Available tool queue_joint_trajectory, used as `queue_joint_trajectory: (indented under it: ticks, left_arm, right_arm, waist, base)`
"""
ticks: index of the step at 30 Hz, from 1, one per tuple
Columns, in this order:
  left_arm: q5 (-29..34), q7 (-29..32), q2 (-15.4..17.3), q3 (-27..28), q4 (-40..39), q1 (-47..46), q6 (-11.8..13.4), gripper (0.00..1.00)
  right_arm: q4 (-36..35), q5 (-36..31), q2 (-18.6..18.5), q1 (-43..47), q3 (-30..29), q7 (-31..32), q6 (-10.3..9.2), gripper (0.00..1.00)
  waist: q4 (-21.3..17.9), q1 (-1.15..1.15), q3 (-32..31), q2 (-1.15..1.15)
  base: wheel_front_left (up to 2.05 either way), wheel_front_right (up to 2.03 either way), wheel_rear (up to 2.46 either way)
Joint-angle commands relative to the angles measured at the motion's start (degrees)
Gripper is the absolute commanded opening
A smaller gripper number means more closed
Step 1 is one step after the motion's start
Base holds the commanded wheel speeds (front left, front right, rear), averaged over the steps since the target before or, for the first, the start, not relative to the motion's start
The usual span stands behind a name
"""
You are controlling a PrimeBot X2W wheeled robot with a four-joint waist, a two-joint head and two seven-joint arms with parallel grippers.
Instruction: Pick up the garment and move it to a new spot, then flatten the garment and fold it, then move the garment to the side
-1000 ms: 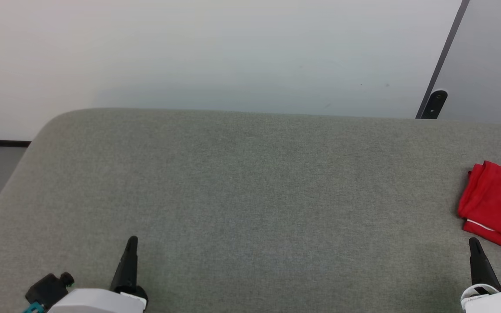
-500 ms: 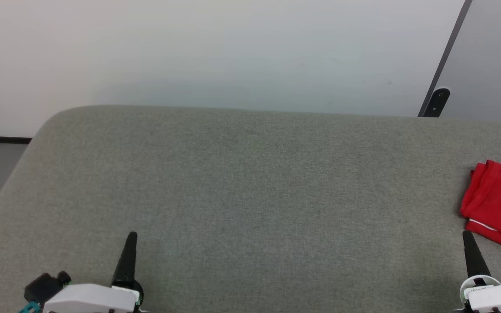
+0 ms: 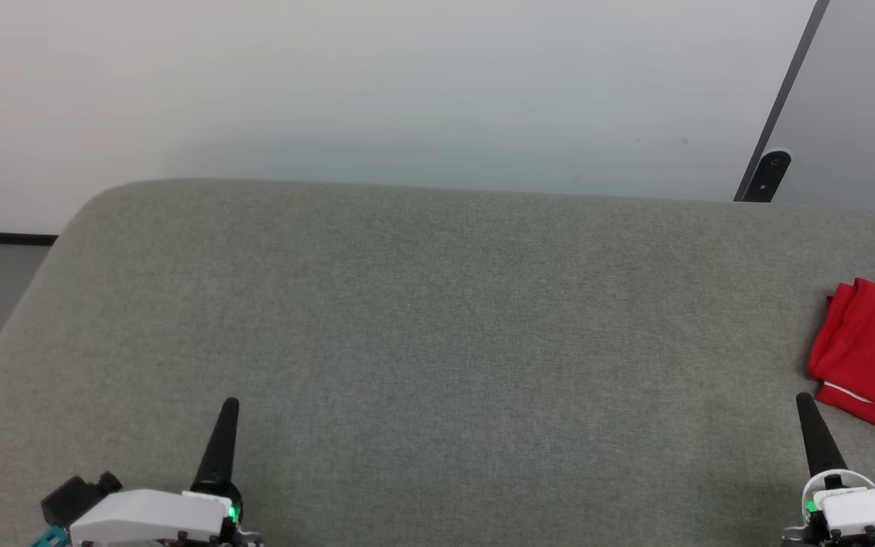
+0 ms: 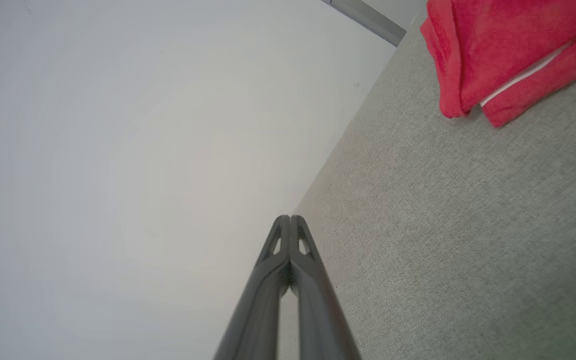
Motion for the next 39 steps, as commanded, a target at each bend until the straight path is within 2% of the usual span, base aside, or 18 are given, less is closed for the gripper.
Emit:
queue_joint_trajectory:
  ticks: [1,39]
  left_arm:
    - [-1.09,0.27,0.03,0.31,-0.28,-1.13,-0.01,0.0]
    - [-16.07,4.7,-1.27,2.51,0.64,-2.83,-0.01,0.0]
  right_arm:
    - [-0.16,1.65,-0.07,-0.92,0.19,0.28,-0.02,0.0]
    - [1.21,20.45,0.74,-3.36,1.42,4.66,-0.04,0.0]
  waist:
    - [0.03,0.0,0.04,0.0]
    - [0.71,0.0,1.19,0.0]
  base:
    - [0.0,0.0,0.0]
    - [0.0,0.0,0.0]
